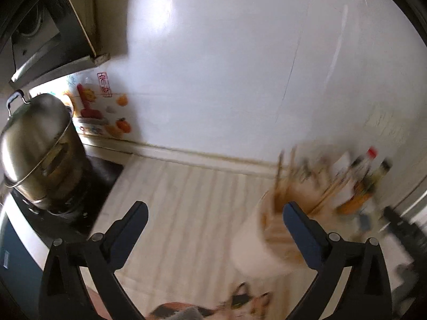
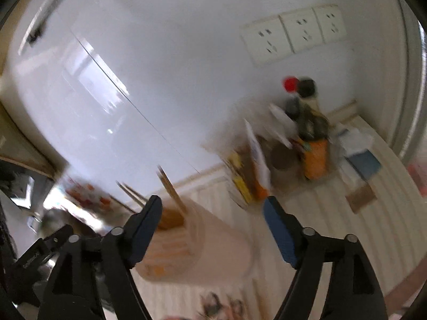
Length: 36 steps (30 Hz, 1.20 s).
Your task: Organize utensils
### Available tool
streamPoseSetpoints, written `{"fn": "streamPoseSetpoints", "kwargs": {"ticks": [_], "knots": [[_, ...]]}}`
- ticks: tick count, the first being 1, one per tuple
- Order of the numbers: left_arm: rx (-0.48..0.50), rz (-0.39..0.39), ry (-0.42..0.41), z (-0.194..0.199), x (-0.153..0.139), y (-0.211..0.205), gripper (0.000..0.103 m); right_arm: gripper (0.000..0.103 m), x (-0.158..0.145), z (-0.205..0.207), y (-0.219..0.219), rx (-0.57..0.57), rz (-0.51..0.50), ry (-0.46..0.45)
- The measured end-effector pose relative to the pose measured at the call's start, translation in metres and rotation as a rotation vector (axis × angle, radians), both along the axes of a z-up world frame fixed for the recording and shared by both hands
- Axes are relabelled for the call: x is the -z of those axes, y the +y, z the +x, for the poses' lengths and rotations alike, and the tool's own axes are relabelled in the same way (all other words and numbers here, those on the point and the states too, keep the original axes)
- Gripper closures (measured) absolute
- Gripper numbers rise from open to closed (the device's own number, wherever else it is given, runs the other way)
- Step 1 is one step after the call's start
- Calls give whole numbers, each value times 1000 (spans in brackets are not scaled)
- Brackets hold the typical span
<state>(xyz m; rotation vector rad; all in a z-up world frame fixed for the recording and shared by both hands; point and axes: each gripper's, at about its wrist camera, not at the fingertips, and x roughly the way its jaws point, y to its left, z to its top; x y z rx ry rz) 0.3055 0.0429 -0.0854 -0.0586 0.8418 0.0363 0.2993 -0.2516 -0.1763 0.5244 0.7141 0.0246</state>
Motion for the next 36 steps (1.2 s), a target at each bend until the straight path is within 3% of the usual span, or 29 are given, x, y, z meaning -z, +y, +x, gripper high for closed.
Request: {"fn": "streamPoseSetpoints", "kwargs": {"ticks": [9,12,15,19,23,24,25,27,31,33,36], "knots": [[35,74,305,-30,135,-5,0,23,83,-38,2,-41,-152,193],[51,78,401,-41,172,-9,0,36,120,-44,9,-92,-160,309],[86,84,484,-53,203,-19,2,57,157,-49,15,-154,-140,429],[131,50,579,-62,233,-29,26,67,199,-58,24,-229,-99,541],[165,9,631,-66,252,-37,39,71,221,-66,34,-279,-74,606],[186,7,641,-68,257,-41,47,71,224,-67,37,-291,-76,615],[195,10,648,-69,259,-43,60,74,228,-67,40,-305,-77,625],[223,53,632,-72,260,-53,64,78,234,-68,45,-327,-70,649],[236,64,617,-73,258,-61,88,89,246,-71,52,-354,-72,691],[233,60,614,-71,257,-61,97,89,247,-72,51,-351,-81,687],[224,47,615,-68,252,-58,98,90,246,-73,50,-349,-88,683]]}}
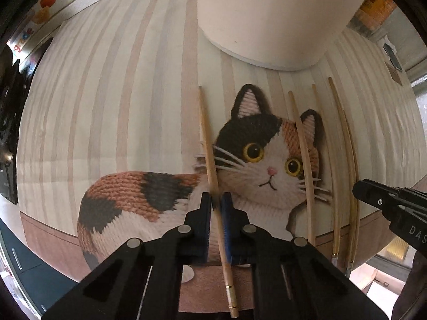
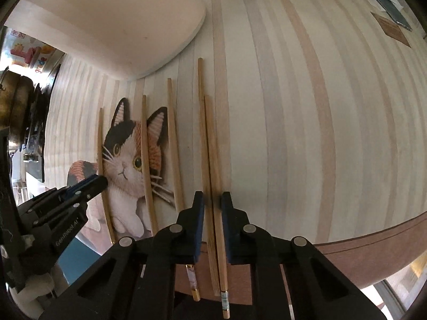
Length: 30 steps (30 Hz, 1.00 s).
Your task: Organize utensils
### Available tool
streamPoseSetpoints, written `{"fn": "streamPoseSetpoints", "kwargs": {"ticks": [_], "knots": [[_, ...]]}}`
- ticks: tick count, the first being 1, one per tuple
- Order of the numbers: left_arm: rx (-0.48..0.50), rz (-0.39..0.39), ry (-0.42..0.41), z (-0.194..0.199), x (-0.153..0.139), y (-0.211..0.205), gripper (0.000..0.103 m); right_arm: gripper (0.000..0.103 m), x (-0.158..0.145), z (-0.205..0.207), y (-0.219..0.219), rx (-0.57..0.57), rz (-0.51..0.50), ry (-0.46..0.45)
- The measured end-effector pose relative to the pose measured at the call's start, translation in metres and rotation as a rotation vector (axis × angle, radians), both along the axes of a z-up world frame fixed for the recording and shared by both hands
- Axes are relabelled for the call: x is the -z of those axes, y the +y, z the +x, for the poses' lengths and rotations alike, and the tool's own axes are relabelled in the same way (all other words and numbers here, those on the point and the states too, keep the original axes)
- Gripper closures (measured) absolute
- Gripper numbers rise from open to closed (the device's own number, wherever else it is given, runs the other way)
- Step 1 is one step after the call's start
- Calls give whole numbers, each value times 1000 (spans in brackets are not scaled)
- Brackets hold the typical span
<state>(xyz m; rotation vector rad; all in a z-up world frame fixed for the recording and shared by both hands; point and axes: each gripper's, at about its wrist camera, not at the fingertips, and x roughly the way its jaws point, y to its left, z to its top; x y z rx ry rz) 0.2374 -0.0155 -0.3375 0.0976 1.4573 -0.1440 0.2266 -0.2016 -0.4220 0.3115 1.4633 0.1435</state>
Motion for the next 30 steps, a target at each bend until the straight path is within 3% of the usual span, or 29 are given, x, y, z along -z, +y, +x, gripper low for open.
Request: {"fn": "streamPoseSetpoints", "kwargs": {"ticks": [3,5,9,12,16,20,27,30], "knots": [[1,6,-1,6,-1,7,98,93,-3,-1,3,-16,-38,-12],[2,7,-3,4,-2,12,98,101,-3,0,9,-31,-66,-11],[0,12,-2,1,0,18,98,101,-3,2,3,-19,-65,-15],[-9,13,-2,-3,2,20,98,101,-1,2,-1,-13,-156,-12],[-17,8,-1,-6,1,28,98,102,2,0,-24,76,-40,8],[-19,11,1,-7,-1,30,98,97,-1,1,-26,89,88,3],[-21,11,0,-5,0,25,98,96,9,4,-3,42,48,28],[-21,14,0,-4,2,23,98,96,6,5,-2,20,-16,29]]}}
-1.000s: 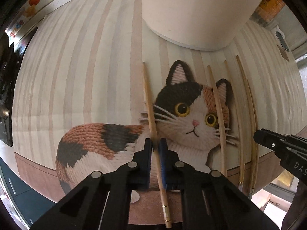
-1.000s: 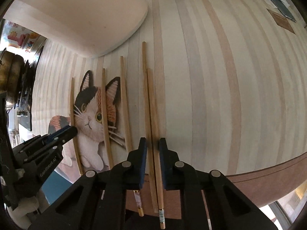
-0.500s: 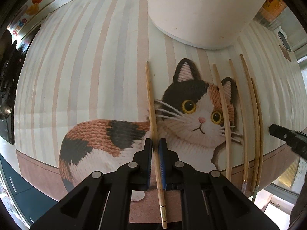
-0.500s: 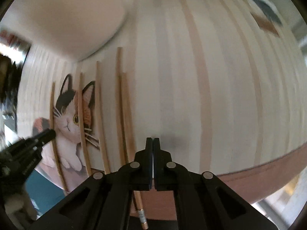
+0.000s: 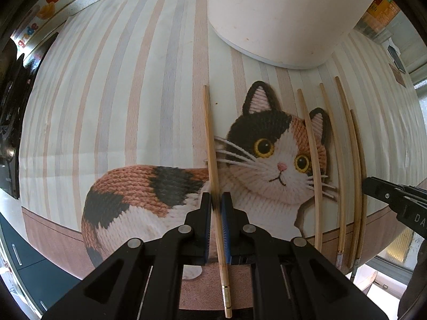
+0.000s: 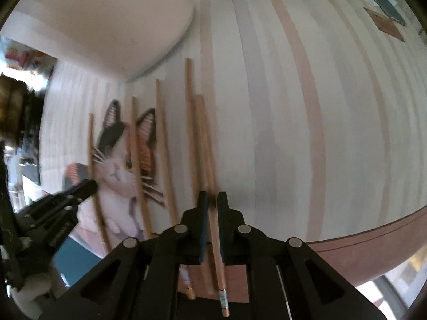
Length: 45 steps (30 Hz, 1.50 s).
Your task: Organize utensils
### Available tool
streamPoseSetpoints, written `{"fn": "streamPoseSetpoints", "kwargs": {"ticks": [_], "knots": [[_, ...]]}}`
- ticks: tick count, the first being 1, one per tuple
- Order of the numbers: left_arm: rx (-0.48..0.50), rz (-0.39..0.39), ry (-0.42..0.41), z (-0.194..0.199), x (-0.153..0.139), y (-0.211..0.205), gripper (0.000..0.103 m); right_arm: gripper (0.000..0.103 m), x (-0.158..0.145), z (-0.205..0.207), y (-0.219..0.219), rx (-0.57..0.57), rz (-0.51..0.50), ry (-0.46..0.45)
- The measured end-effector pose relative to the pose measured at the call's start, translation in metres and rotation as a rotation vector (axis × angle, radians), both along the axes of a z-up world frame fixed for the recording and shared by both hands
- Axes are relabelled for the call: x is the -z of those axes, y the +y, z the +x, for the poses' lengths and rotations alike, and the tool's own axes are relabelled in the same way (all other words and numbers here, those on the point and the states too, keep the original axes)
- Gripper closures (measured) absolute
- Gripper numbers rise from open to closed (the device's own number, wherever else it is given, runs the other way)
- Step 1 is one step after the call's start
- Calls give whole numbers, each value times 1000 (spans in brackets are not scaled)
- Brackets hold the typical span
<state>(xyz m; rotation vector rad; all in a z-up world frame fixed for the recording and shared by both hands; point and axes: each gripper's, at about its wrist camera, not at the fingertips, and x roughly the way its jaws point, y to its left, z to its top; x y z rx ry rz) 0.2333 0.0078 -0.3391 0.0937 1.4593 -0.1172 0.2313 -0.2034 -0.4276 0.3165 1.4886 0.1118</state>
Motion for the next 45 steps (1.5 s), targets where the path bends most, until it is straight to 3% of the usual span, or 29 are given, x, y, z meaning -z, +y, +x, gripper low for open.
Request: {"fn": "streamPoseSetpoints", "kwargs": {"ticks": [8,15,23,30,38,41,45], "knots": [[-9,-5,3,2,1,-1,98,96,-6,4,17,-60,-169,-11],[-40,-13,4,1,0,3,97,96,-3,5,-12,-4,-129,44],[-43,-17,-5,10,0,-2,98,96,-5,27,-3,-12,-201,-2],[-49,-23,-1,11,2,-3,98,95,2,39,14,-75,-215,87],[-36,-13,-17,10,3,0,98,95,2,37,51,-114,-283,53],[-50,-11,-33,10,-2,-2,98,96,1,33,46,-63,-234,34],[-76,-26,-120,12,-30,3,99,96,-10,33,34,13,-205,-17]]}}
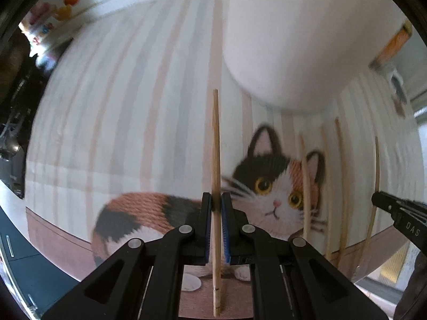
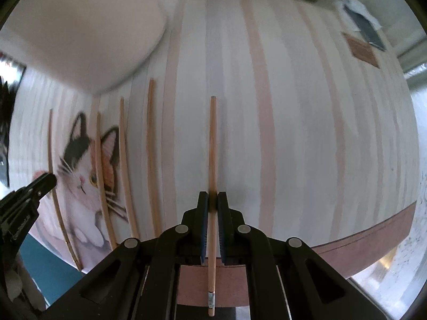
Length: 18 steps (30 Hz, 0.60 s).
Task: Organize utensils
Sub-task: 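Lift both chopsticks and carry them over the utensil holder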
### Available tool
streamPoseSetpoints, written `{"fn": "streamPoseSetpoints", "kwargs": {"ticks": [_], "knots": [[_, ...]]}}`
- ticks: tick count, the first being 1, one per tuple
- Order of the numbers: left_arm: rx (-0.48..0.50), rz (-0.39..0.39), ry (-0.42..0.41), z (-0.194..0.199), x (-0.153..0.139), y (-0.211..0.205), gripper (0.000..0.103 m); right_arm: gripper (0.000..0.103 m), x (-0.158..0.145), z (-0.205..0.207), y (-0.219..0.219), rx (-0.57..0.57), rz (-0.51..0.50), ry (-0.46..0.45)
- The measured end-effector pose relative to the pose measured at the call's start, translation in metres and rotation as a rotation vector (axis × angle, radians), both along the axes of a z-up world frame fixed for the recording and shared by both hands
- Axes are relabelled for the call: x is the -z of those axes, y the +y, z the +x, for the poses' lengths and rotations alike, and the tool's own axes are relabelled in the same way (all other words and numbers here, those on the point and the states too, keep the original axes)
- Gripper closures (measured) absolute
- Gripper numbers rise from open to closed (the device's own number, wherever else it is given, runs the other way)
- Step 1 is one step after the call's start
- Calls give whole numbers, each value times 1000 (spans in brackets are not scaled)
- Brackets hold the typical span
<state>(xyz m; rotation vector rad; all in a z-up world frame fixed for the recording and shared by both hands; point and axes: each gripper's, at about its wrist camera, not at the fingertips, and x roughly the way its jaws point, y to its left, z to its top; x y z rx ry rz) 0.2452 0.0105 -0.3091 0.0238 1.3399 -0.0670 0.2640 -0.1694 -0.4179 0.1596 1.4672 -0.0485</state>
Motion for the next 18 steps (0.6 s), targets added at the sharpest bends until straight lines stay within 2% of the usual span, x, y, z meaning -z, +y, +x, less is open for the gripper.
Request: {"fn": "streamPoseSetpoints", "kwargs": {"ticks": [6,9,13,18], "knots": [[-63,-69,-115,5,-46,13,99,96,-38,3,-3,45,36,-136],[-84,-68,-180,8,-67,18,99,96,-57,6,-11,66,47,-189],[-98,-65,-254,11,-92,28,99,96,-86,-7,-42,81,53,-262],[-107,-50,-343,16,-118,36,99,96,-115,-4,-50,93,35,-364]]}}
